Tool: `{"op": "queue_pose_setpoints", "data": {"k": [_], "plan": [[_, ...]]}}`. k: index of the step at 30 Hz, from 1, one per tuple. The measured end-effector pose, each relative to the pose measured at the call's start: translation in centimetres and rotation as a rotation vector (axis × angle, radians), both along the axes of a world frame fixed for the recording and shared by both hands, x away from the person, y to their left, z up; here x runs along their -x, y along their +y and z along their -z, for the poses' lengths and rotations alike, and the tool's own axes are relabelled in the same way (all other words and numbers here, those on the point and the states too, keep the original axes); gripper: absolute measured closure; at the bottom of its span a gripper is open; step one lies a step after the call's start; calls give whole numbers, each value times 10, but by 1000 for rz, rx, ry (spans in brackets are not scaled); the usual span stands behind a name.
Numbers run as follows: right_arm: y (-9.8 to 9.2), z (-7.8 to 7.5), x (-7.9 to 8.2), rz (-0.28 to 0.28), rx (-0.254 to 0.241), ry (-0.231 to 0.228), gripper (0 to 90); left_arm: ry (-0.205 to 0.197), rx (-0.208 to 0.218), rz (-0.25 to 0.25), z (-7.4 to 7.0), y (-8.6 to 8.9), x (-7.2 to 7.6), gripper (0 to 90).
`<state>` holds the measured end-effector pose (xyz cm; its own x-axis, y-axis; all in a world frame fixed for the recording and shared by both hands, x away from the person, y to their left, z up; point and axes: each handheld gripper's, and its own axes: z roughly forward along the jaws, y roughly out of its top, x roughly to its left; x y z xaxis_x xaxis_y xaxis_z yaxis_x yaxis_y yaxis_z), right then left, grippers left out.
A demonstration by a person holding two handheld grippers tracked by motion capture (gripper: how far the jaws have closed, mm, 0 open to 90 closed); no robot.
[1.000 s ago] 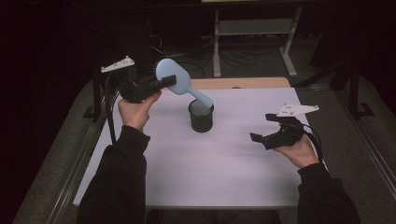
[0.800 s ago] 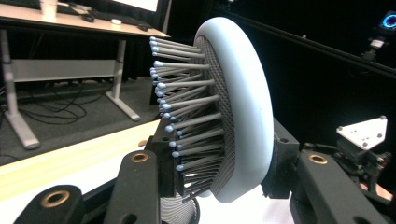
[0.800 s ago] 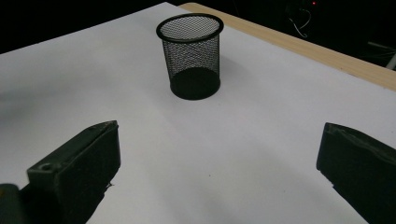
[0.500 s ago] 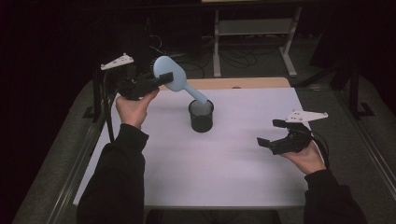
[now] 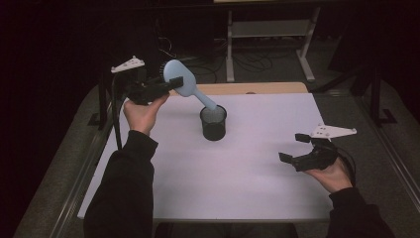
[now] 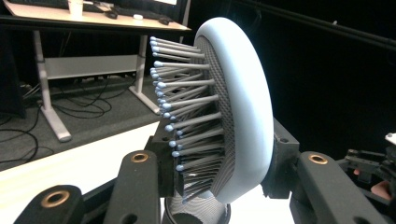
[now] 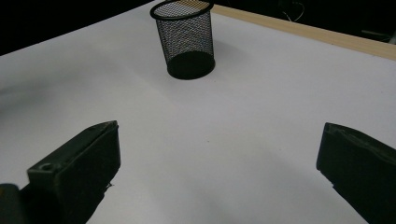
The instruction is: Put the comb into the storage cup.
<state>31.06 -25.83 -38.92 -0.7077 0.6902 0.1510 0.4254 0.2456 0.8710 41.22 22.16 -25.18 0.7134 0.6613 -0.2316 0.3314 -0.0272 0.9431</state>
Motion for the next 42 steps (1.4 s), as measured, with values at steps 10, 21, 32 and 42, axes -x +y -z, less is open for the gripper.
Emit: {"op": "queue_pose_setpoints", "data": {"k": [10,21,32,42], "plan": [[-7,8,8,9,-3,2,0,7,-45,-3,3,-6,-6,582],[-12,14,15,17,-7,10,0,21,-90,0,8,-14,-11,581],[-16,18,19,26,-9,8,0,42,-136,11,16,-23,-16,581],[-19,21,21,33,-8,10,0,53,-156,20,22,-31,-20,581]]}}
